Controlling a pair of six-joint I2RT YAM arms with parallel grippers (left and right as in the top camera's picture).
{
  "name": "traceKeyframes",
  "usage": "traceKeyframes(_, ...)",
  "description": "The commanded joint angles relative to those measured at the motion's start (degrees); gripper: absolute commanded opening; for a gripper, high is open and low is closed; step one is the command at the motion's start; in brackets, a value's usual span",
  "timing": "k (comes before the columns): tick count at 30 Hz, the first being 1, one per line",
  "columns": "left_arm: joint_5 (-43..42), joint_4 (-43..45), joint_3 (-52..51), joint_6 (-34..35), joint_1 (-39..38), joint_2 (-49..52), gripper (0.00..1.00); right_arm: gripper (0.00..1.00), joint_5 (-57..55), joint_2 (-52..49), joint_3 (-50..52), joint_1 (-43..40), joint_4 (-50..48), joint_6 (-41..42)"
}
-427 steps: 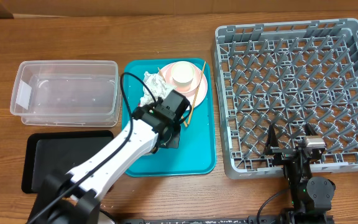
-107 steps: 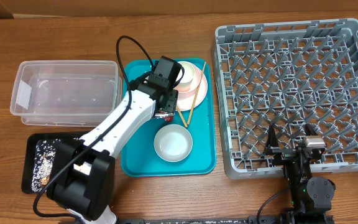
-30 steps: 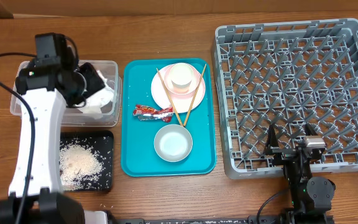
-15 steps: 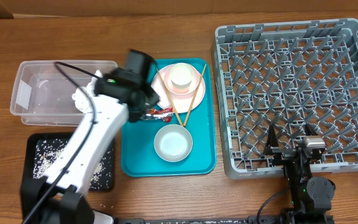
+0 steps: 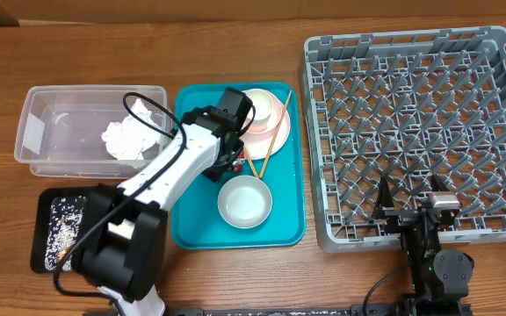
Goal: Sort waste into correct bins and load items into the dishwasher
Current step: 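Reach back and grasp the red snack wrapper with the left gripper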
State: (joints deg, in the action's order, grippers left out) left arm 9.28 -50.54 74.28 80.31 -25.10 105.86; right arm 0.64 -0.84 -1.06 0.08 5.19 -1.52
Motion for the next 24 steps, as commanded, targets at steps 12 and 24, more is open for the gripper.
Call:
traceKeyframes(12,3.17,1.90,-2.69,5.86,-0.02,2.14,0.53,1.00,0.11,0.61,0.59,-0.11,-0.37,-0.04)
traceKeyframes(24,3.37,6.51,-5.68,6.29,0.11,2.14,0.47,1.00,0.11,0.61,0.59,-0.11,-0.37,-0.04)
